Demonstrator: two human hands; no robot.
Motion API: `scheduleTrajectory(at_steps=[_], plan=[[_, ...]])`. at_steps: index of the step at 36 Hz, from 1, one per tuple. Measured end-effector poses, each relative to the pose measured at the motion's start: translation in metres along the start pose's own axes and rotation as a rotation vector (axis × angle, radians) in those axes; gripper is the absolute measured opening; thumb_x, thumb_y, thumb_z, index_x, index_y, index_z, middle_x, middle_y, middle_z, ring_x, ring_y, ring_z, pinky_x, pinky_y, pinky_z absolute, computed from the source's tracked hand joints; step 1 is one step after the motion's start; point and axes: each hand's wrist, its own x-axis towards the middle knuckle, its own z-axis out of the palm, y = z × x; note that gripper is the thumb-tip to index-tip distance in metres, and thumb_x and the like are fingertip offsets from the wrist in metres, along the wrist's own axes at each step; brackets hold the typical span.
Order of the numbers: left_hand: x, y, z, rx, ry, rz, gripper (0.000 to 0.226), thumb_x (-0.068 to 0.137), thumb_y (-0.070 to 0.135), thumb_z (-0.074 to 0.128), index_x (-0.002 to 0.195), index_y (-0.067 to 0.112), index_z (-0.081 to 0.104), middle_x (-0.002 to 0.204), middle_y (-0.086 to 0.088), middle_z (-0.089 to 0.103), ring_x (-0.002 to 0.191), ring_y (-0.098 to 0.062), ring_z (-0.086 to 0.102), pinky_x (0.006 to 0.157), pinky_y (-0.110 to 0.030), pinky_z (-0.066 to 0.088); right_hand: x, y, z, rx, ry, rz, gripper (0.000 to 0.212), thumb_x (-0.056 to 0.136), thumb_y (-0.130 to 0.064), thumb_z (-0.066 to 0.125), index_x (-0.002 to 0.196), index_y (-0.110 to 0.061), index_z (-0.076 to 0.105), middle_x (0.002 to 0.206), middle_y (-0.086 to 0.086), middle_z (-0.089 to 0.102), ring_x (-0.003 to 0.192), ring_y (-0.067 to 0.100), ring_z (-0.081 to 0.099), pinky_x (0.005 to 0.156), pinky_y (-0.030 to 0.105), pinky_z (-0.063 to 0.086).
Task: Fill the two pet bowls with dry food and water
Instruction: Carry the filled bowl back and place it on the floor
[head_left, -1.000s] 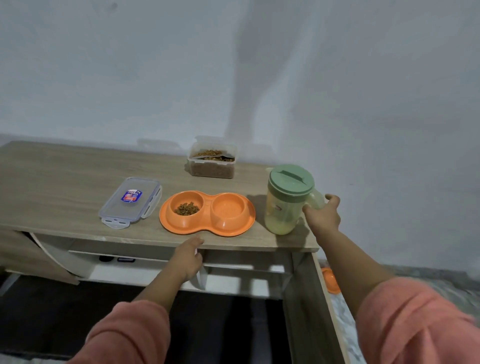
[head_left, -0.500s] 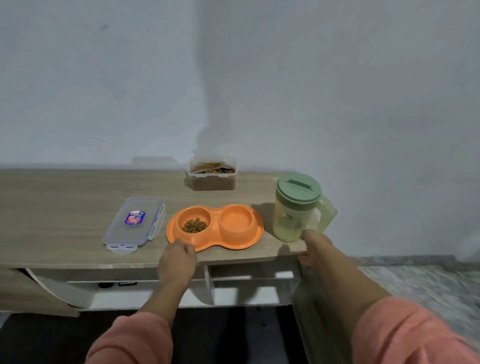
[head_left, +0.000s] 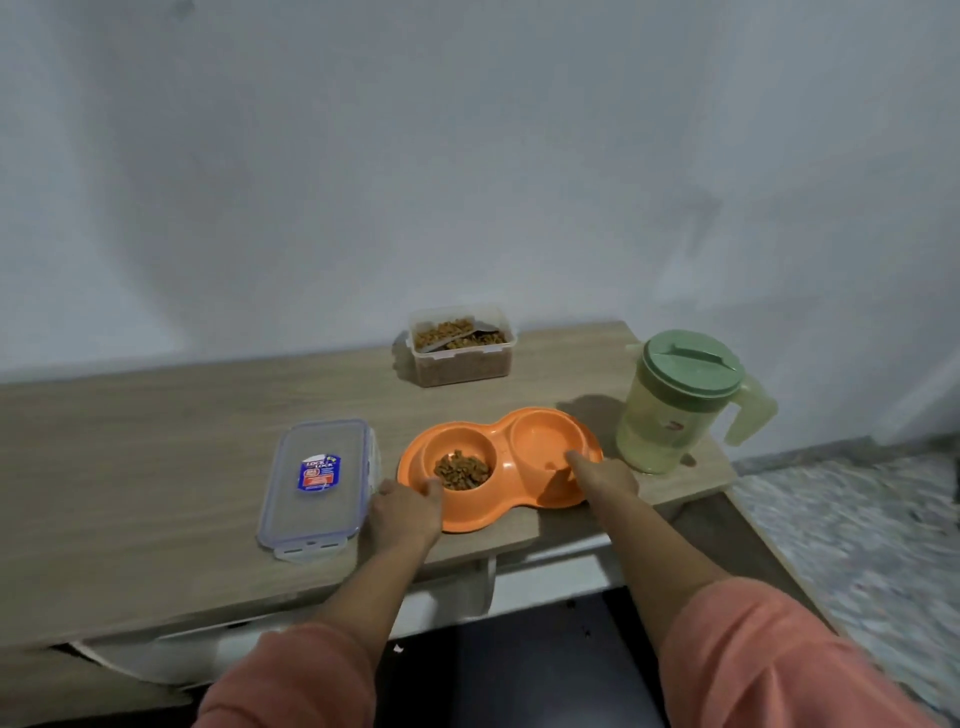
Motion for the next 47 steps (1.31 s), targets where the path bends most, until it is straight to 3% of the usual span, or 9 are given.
scheduleTrajectory(at_steps=[4, 11, 15, 19, 23, 29, 38, 45, 47], plan=[[0.009, 0.003, -0.006, 0.007, -0.089, 0.006, 0.064, 0.089, 0.054, 0.049, 0.124, 0.0, 0.053, 0.118, -0.018, 0.062, 0.106, -0.033, 0.06, 0.09, -0.038, 0.05, 0.004, 0.004, 0.012, -0.015, 0.05, 0.028, 0.063, 0.082, -0.046, 0.062, 0.127, -0.002, 0.055, 0.125, 0.019, 0.059, 0.116, 0.034, 0.055, 0.093, 0.039, 0.047], [0.011, 0.007, -0.013, 0.004, -0.155, 0.011, 0.06, 0.088, 0.054, 0.049, 0.112, 0.002, 0.063, 0.108, -0.017, 0.066, 0.101, -0.033, 0.062, 0.086, -0.037, 0.052, -0.013, 0.012, 0.015, 0.09, 0.088, 0.137, 0.06, 0.082, -0.039, 0.064, 0.126, 0.0, 0.053, 0.124, 0.019, 0.058, 0.115, 0.035, 0.055, 0.091, 0.039, 0.047], [0.005, 0.006, -0.012, 0.015, -0.156, 0.03, 0.056, 0.09, 0.054, 0.046, 0.106, 0.004, 0.065, 0.093, -0.012, 0.065, 0.087, -0.028, 0.061, 0.079, -0.035, 0.051, -0.029, 0.026, 0.013, 0.158, 0.131, 0.205, 0.067, 0.078, -0.041, 0.065, 0.131, -0.004, 0.049, 0.128, 0.018, 0.056, 0.115, 0.035, 0.054, 0.09, 0.037, 0.046], [-0.01, 0.008, -0.009, 0.029, -0.112, 0.04, 0.059, 0.088, 0.055, 0.047, 0.109, 0.003, 0.064, 0.105, -0.017, 0.066, 0.098, -0.035, 0.062, 0.078, -0.035, 0.047, -0.046, 0.04, 0.006, 0.254, 0.182, 0.266, 0.072, 0.075, -0.041, 0.065, 0.135, -0.007, 0.045, 0.129, 0.018, 0.053, 0.106, 0.034, 0.057, 0.089, 0.038, 0.052], [-0.033, 0.017, -0.004, 0.046, -0.096, 0.045, 0.068, 0.083, 0.059, 0.047, 0.12, 0.003, 0.057, 0.118, -0.022, 0.06, 0.11, -0.04, 0.056, 0.093, -0.041, 0.047, -0.062, 0.058, -0.013, 0.306, 0.211, 0.316, 0.074, 0.075, -0.042, 0.064, 0.136, -0.006, 0.043, 0.132, 0.019, 0.047, 0.094, 0.032, 0.059, 0.083, 0.036, 0.054], [-0.087, 0.045, 0.012, -0.037, -0.208, 0.159, 0.061, 0.093, 0.042, 0.049, 0.133, -0.005, 0.043, 0.135, -0.028, 0.043, 0.127, -0.04, 0.042, 0.101, -0.038, 0.037, -0.079, 0.088, -0.065, 0.398, 0.314, 0.34, 0.071, 0.077, -0.038, 0.065, 0.135, -0.003, 0.041, 0.136, 0.02, 0.043, 0.106, 0.037, 0.057, 0.077, 0.036, 0.046], [-0.171, 0.092, 0.055, -0.102, -0.348, 0.29, 0.061, 0.093, 0.039, 0.049, 0.134, -0.005, 0.039, 0.139, -0.025, 0.033, 0.111, -0.042, 0.054, 0.094, -0.039, 0.043, -0.093, 0.137, -0.169, 0.464, 0.427, 0.365, 0.065, 0.083, -0.032, 0.062, 0.135, -0.003, 0.037, 0.139, 0.022, 0.042, 0.115, 0.036, 0.053, 0.075, 0.033, 0.036], [-0.251, 0.13, 0.109, -0.151, -0.418, 0.393, 0.065, 0.092, 0.039, 0.05, 0.134, -0.008, 0.04, 0.138, -0.029, 0.037, 0.117, -0.039, 0.05, 0.093, -0.037, 0.043, -0.101, 0.183, -0.26, 0.589, 0.507, 0.33, 0.064, 0.081, -0.027, 0.065, 0.133, -0.002, 0.038, 0.13, 0.022, 0.05, 0.109, 0.04, 0.056, 0.07, 0.04, 0.05], [-0.263, 0.137, 0.117, -0.16, -0.428, 0.387, 0.064, 0.092, 0.04, 0.05, 0.134, -0.007, 0.041, 0.139, -0.028, 0.034, 0.115, -0.038, 0.051, 0.09, -0.036, 0.043, -0.1, 0.188, -0.274, 0.601, 0.513, 0.317, 0.064, 0.08, -0.026, 0.065, 0.132, -0.002, 0.037, 0.128, 0.023, 0.052, 0.109, 0.04, 0.056, 0.079, 0.042, 0.052]])
